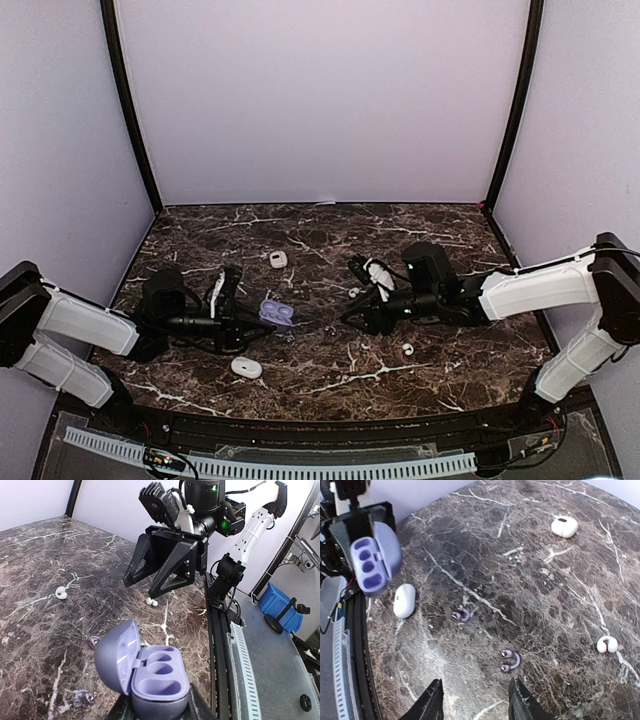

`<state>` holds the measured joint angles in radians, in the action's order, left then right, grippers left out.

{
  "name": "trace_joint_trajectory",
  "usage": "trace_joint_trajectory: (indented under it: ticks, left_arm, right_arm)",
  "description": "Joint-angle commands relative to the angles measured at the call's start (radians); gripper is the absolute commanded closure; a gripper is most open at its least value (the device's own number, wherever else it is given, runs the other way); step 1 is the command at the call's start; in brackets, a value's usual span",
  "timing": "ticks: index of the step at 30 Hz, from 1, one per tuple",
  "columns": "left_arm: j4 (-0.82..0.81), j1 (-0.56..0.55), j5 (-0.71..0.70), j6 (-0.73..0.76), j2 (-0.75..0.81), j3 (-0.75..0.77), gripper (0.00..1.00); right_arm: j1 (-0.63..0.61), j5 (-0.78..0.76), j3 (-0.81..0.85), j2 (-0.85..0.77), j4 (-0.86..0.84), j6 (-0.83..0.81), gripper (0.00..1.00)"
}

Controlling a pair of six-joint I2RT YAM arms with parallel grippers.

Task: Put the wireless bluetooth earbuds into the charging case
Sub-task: Pick up the left earbud from the center of the board.

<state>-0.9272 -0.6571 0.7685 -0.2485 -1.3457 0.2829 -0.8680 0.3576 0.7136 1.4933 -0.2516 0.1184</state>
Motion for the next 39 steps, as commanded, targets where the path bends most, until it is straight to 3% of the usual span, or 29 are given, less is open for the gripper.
trace_joint_trajectory:
  ticks: [1, 12, 20, 39]
  left_arm:
    - [-0.009, 0.014, -0.041, -0.007, 0.048, -0.024, 0.78]
    - [0.005, 0.027, -0.054, 0.008, 0.088, -0.056, 0.79]
    - [0.018, 0.031, -0.065, 0.014, 0.112, -0.070, 0.79]
    - [0.031, 0.033, -0.052, 0.016, 0.094, -0.048, 0.79]
  right_arm:
    - [0.010, -0.110, 0.058, 0.069, 0.045, 0.030, 0.58]
    - [0.019, -0.114, 0.238, 0.287, 0.168, 0.030, 0.68]
    - [0.019, -0.123, 0.279, 0.356, 0.187, 0.021, 0.76]
    - [-0.007, -0.044, 0.294, 0.408, 0.199, -0.024, 0.78]
